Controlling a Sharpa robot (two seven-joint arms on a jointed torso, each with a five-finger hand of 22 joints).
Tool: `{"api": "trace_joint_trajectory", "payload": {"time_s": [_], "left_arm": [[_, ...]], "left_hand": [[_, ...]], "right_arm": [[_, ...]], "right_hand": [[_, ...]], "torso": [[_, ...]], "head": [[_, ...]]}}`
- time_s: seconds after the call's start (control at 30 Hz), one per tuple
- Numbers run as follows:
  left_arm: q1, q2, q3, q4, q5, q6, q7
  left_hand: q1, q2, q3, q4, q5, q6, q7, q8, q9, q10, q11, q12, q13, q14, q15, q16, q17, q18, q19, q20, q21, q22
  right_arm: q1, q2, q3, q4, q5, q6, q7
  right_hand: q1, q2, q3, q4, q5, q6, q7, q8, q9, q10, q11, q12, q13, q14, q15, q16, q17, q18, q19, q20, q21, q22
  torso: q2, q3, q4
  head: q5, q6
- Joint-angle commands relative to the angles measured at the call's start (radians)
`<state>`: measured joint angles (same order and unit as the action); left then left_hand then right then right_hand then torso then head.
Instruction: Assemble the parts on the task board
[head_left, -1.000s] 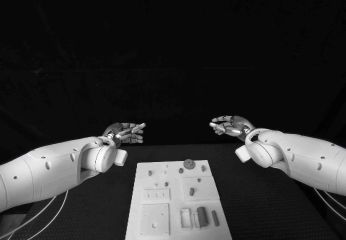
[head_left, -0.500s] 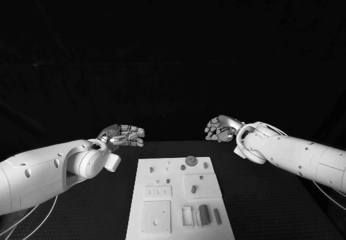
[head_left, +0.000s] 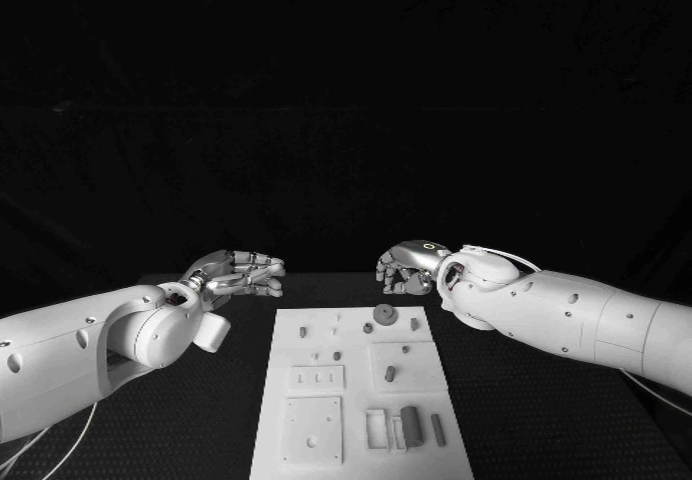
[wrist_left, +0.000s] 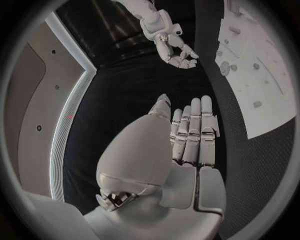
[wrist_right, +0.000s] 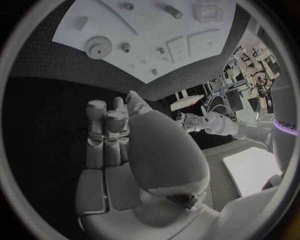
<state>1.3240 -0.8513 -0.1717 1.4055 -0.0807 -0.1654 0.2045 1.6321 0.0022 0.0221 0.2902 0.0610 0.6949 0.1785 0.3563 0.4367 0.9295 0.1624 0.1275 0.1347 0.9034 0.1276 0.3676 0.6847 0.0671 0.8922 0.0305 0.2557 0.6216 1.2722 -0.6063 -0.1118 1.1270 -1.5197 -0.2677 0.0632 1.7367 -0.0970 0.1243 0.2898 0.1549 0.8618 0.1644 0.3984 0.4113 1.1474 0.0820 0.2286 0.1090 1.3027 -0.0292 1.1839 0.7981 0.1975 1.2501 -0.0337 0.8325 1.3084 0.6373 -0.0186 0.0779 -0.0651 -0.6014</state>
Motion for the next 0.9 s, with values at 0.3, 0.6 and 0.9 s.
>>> {"api": "trace_joint_trajectory", "payload": {"time_s": [0.3,0.6,0.9], "left_arm": [[0.006,-0.014,0.008,0.029,-0.008,0.016,0.016],[0.01,-0.024,0.01,0.033,-0.007,0.012,0.013],[0.014,-0.027,0.012,0.037,-0.007,0.009,0.01]], "left_hand": [[0.006,0.002,-0.008,0.0,-0.007,0.007,0.008,-0.008,-0.005,0.006,0.008,-0.011,-0.004,0.01,-0.001,-0.006,0.003,-0.007,0.007,-0.003,-0.007,-0.002],[-0.003,0.002,-0.011,0.001,-0.007,0.008,0.013,-0.012,-0.009,0.009,0.013,-0.018,-0.007,0.013,-0.001,-0.011,0.006,-0.007,0.009,-0.004,-0.01,-0.003],[-0.008,0.0,-0.012,0.0,-0.007,0.007,0.022,-0.018,-0.014,0.011,0.02,-0.025,-0.01,0.015,-0.001,-0.016,0.01,-0.007,0.011,-0.004,-0.012,-0.004]], "right_arm": [[-0.01,0.05,0.001,-0.029,-0.165,0.109,-0.07],[-0.021,0.055,0.001,-0.035,-0.187,0.158,-0.071],[-0.027,0.059,0.001,-0.034,-0.211,0.185,-0.075]], "right_hand": [[-0.06,-0.011,0.054,-0.002,0.002,-0.04,0.021,-0.046,-0.015,-0.053,0.035,-0.08,-0.028,-0.011,0.031,0.025,-0.011,0.064,-0.026,-0.021,0.019,0.021],[-0.063,0.055,0.096,-0.015,0.001,-0.101,0.044,-0.09,-0.038,-0.144,0.074,-0.159,-0.044,-0.027,0.069,0.041,-0.02,0.064,-0.037,-0.018,0.003,0.015],[-0.101,0.02,0.093,-0.009,0.0,-0.074,0.019,-0.078,-0.034,-0.146,0.073,-0.163,-0.042,-0.03,0.069,0.056,-0.032,0.064,-0.031,-0.012,0.0,0.016]], "torso": [[0.042,-0.0123,0.0339],[0.065,-0.0178,0.0467],[0.083,-0.022,0.0523]], "head": [[-0.02,-0.008],[-0.032,-0.009],[-0.042,-0.005]]}}
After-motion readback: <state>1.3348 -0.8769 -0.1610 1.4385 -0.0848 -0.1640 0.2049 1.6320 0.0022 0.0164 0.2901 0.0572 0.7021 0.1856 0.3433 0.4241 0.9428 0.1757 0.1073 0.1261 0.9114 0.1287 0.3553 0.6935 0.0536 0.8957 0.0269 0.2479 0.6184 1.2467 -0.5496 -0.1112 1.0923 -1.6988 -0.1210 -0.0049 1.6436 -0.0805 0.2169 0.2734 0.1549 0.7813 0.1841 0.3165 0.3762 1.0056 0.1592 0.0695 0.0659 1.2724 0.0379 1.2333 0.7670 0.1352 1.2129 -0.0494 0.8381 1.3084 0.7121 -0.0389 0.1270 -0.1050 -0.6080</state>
